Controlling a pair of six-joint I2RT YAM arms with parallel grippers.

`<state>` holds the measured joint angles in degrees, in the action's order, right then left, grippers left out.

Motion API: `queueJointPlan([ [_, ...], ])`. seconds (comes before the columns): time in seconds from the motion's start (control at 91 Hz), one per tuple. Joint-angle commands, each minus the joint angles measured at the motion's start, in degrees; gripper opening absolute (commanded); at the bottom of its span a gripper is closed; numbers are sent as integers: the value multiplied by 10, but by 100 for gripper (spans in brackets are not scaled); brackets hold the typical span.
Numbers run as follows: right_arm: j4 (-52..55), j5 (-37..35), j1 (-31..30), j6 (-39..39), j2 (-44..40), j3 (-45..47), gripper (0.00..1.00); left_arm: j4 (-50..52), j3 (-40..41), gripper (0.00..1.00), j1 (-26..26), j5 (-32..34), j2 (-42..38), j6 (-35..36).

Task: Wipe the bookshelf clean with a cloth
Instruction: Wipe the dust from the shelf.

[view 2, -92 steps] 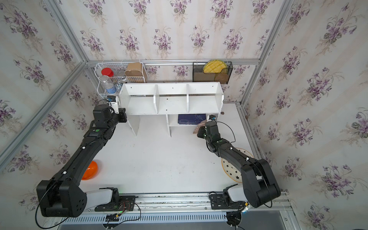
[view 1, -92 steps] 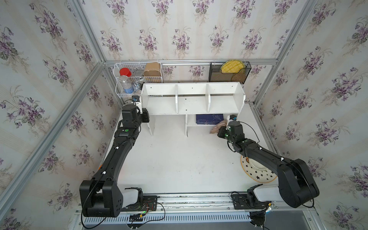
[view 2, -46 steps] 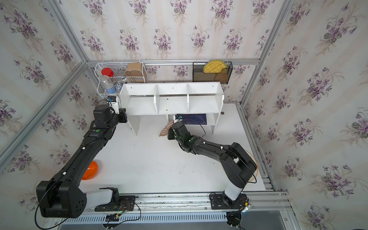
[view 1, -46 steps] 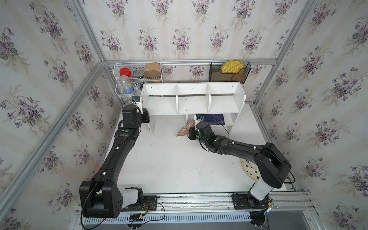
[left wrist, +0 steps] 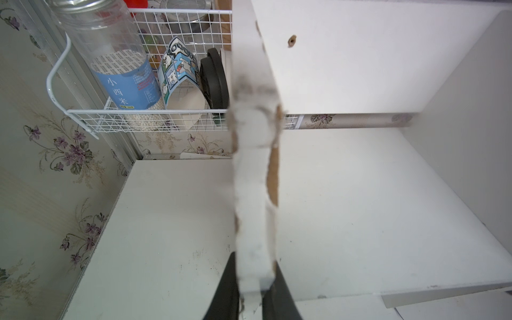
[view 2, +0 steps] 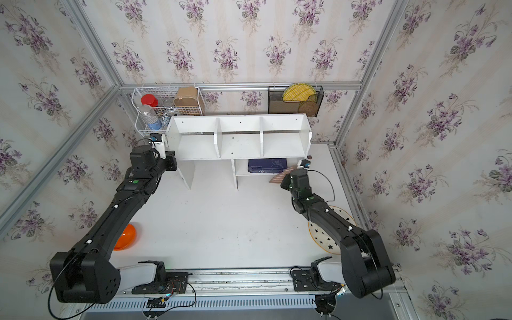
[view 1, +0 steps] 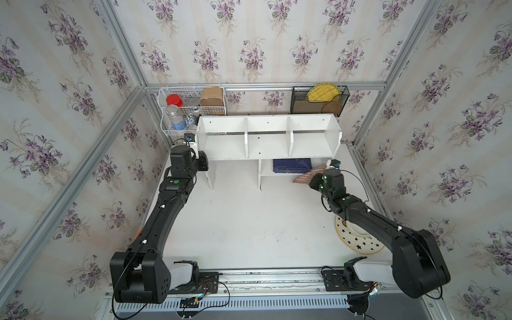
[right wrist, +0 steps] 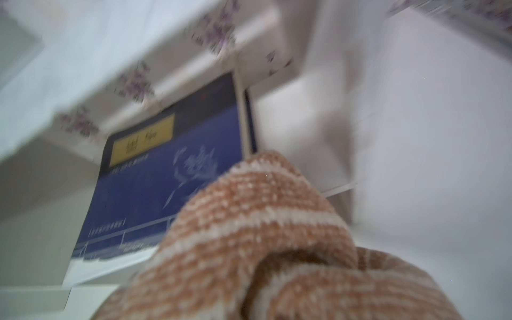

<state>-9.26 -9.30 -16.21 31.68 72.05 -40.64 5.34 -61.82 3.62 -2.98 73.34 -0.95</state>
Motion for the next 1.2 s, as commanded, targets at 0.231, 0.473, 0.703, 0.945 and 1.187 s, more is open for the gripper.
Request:
queueJointPlan([
  [0.231, 139, 48, 17, -69, -55, -177, 0, 45, -4, 0, 3, -50, 3, -10],
  [0.473, 164, 49, 12, -80, 9, -331, 0, 42, -3, 0, 4, -58, 7, -13],
  [0.703, 164, 83, 13, -69, 162, -375, 0, 40, -2, 0, 4, -62, 9, -13],
  [0.945, 142, 92, -20, -65, 194, -319, 0, 40, -4, 0, 4, -64, 11, -12],
  [1.187, 181, 71, -60, -68, 238, -396, 0, 40, -4, 0, 4, -65, 14, -13],
])
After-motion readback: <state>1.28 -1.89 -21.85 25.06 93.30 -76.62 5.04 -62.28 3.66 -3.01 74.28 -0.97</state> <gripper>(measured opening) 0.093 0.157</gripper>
